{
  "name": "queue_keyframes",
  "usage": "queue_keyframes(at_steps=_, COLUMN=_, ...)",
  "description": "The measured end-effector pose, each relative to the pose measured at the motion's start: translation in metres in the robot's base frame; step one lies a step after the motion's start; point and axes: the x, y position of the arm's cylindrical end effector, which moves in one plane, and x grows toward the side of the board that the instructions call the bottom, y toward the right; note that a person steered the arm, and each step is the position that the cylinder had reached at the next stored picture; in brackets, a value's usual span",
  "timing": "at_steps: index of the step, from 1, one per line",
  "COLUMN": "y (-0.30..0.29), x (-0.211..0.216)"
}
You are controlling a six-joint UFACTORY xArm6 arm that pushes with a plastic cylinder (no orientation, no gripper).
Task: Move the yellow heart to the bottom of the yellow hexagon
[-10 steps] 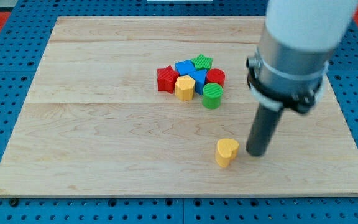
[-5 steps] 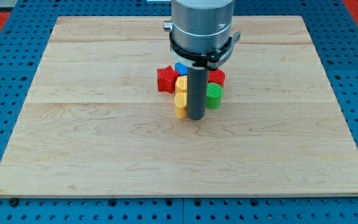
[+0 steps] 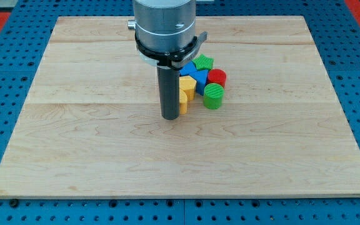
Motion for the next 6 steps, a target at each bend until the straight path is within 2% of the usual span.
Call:
queue_keyframes(at_steps=1, y=-0.071, x=0.0)
queue_keyframes(at_steps=2, y=-0.071, x=-0.002)
queue_keyframes(at_steps=4, y=-0.03, x=-0.002)
queue_keyframes(at_steps=5, y=-0.057, x=-0.02)
queue_keyframes(at_steps=6, y=-0.053, x=-0.033)
